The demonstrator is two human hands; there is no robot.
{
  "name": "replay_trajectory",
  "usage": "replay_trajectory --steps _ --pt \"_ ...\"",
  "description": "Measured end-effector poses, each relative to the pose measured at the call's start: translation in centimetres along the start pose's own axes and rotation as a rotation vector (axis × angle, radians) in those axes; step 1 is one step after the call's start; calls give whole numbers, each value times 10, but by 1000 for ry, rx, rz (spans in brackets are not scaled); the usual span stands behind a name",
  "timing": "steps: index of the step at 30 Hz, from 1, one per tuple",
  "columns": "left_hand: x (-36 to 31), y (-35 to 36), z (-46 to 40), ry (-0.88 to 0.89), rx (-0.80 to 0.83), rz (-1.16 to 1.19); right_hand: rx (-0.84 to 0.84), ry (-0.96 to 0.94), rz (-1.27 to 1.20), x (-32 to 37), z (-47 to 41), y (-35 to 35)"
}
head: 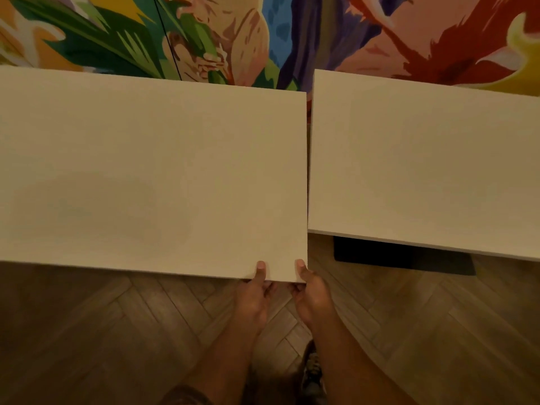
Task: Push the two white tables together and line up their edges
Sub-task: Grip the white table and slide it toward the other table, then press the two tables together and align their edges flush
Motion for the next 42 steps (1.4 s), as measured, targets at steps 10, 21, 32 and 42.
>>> replay_trajectory --steps 10,21,32,42 --pt "74 75 15 -221 124 -109 -40 -176 -94 95 -28 -25" --pt "66 127 21 -199 274 -187 -76 -117 -149 108 -37 -34" --pt "53 161 -19 -131 67 -100 -91 -72 -216 121 -44 -25" --pt "58 176 -35 -93 -36 -196 -146 -80 -74 119 -56 -22"
Point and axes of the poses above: each hand's wrist, its own z-axis away from the middle knuckle, its own y-axis out of the palm, x = y × z, the point moved 1 cm from there along -z, towards the middle knuckle, and after that the axes turned 2 degrees about -y, right-handed, at the moved point
